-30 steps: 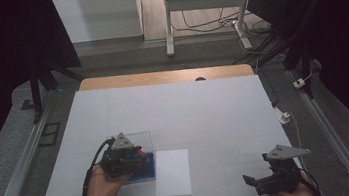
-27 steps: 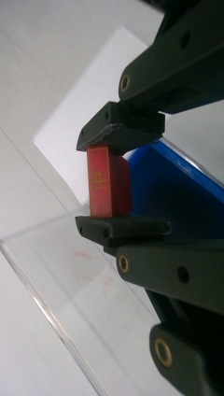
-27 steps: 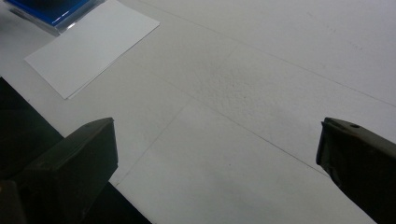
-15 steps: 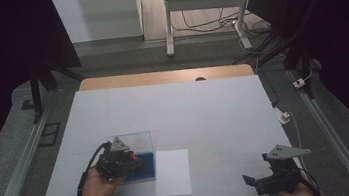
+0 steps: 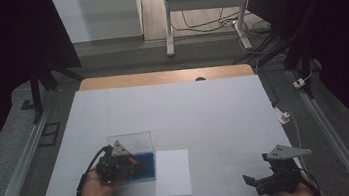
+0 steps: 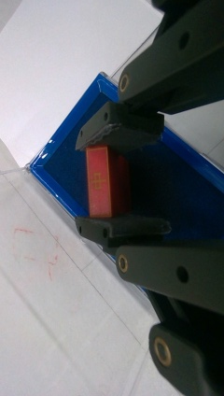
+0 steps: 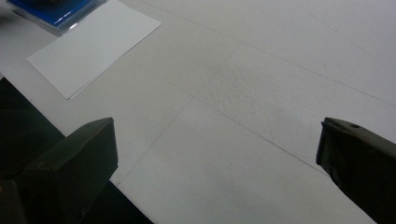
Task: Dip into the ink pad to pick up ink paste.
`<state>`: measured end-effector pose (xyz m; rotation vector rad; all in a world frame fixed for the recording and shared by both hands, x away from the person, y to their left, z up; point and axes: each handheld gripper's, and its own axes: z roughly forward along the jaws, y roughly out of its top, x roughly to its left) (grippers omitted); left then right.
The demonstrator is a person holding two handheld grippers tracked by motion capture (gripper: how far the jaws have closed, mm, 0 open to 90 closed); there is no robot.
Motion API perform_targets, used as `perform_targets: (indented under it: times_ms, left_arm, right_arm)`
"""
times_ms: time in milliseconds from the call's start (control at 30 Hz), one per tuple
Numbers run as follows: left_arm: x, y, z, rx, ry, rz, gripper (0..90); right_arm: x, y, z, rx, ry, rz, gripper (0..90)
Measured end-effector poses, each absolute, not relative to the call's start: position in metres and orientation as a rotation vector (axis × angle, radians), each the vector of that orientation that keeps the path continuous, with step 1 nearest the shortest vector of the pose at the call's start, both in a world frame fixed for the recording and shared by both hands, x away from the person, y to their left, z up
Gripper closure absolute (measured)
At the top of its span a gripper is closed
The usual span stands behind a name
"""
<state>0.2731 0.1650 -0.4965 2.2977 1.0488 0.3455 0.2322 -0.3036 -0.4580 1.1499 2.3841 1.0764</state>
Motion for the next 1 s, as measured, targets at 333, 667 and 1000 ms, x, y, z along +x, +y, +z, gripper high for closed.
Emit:
perform_targets:
  times_ms: [333,667,1000]
  left_arm:
    - [0.269,0.159,-0.497,2.338,0.999,0.411,58.9]
    - [0.277,0.168,-0.498,2.265,1.084,0.291,58.9]
    - [0.273,0.17,-0.5,2.268,1.056,0.313,58.8]
  right_arm:
    - [0.232,-0.303,-0.458,1.148,2.391,1.073,0.0]
    - [0.233,-0.303,-0.458,1.149,2.39,1.071,0.0]
    - [0.233,-0.303,-0.458,1.148,2.391,1.075,0.0]
